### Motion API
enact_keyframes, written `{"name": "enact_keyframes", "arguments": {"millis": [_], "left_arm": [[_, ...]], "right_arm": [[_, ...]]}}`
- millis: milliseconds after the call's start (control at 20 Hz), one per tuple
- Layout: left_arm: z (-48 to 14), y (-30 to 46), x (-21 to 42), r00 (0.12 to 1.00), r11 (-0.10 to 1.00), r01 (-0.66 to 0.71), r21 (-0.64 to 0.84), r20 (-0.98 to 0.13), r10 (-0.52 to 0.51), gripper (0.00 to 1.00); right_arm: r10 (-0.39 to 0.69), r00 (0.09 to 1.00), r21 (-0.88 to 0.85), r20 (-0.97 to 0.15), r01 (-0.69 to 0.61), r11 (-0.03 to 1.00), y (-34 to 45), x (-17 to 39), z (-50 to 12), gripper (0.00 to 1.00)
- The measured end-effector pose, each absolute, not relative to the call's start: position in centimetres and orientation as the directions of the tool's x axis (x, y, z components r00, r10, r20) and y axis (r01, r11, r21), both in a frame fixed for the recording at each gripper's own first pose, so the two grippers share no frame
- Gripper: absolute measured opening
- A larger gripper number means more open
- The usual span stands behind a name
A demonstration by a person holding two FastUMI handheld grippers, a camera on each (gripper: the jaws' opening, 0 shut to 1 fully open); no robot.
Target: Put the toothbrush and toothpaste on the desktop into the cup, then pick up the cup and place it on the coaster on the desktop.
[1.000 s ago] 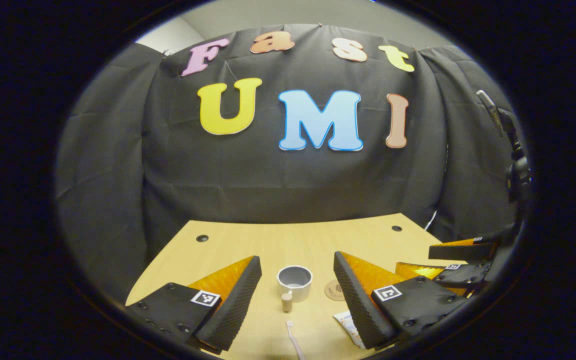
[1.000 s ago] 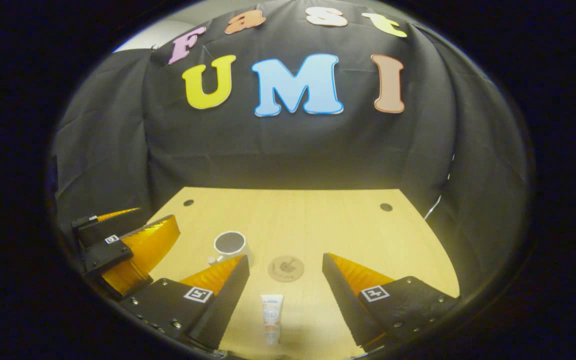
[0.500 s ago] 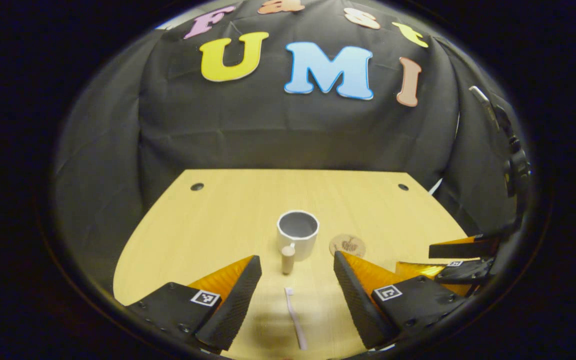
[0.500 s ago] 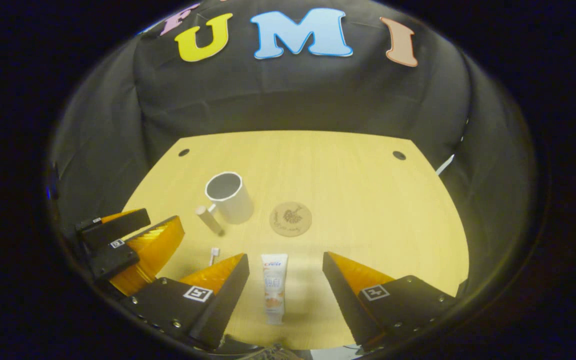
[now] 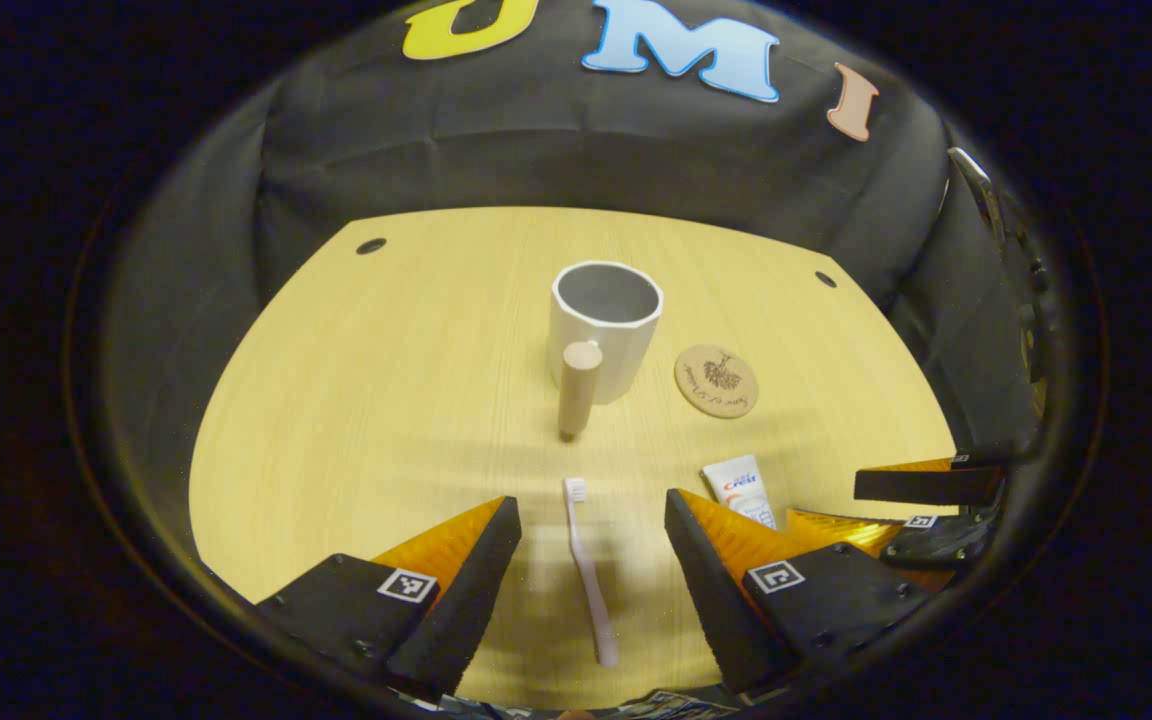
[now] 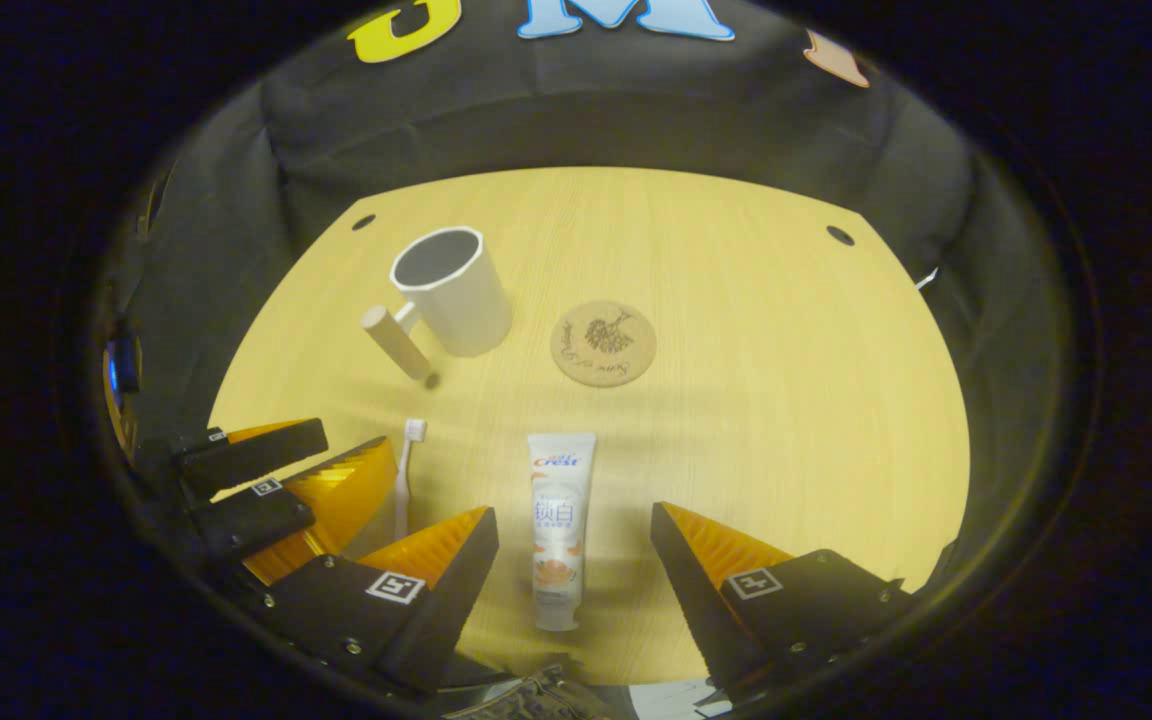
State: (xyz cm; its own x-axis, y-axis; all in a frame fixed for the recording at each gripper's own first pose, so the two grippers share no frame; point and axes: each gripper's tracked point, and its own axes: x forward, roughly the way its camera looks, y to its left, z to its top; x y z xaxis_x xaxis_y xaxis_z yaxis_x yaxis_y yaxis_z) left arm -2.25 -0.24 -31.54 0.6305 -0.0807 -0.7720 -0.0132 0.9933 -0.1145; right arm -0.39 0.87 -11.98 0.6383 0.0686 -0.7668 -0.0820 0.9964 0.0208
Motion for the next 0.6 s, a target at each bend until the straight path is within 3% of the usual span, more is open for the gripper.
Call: {"name": "enact_keyframes", "arguments": {"millis": [100,200,250,500,600], "left_arm": [[-33.5,0.0,-2.6,0.594,0.995,-0.019,-0.102,-0.802,-0.071,1.0],[-35.1,0.2,-2.9,0.561,0.995,-0.026,-0.092,-0.825,-0.061,0.87],[-35.8,0.2,-3.1,0.544,0.996,-0.031,-0.086,-0.837,-0.055,0.87],[-38.6,0.9,-4.6,0.45,0.998,-0.042,-0.037,-0.893,-0.014,1.0],[-38.7,0.8,-4.3,0.455,0.999,-0.023,-0.024,-0.891,-0.011,0.98]], "right_arm": [[0.057,0.608,0.01,-0.792,-0.081,0.997,1.0,-0.5,-12.6,0.94],[0.045,0.572,-0.002,-0.819,-0.081,0.997,1.0,-0.5,-13.2,0.94],[0.037,0.556,-0.01,-0.831,-0.081,0.997,0.9,-0.3,-13.5,0.94],[-0.006,0.489,-0.052,-0.872,-0.08,0.995,0.4,0.0,-14.9,0.94],[-0.005,0.469,-0.05,-0.883,-0.083,0.995,0.5,-0.5,-15.9,0.94]]}}
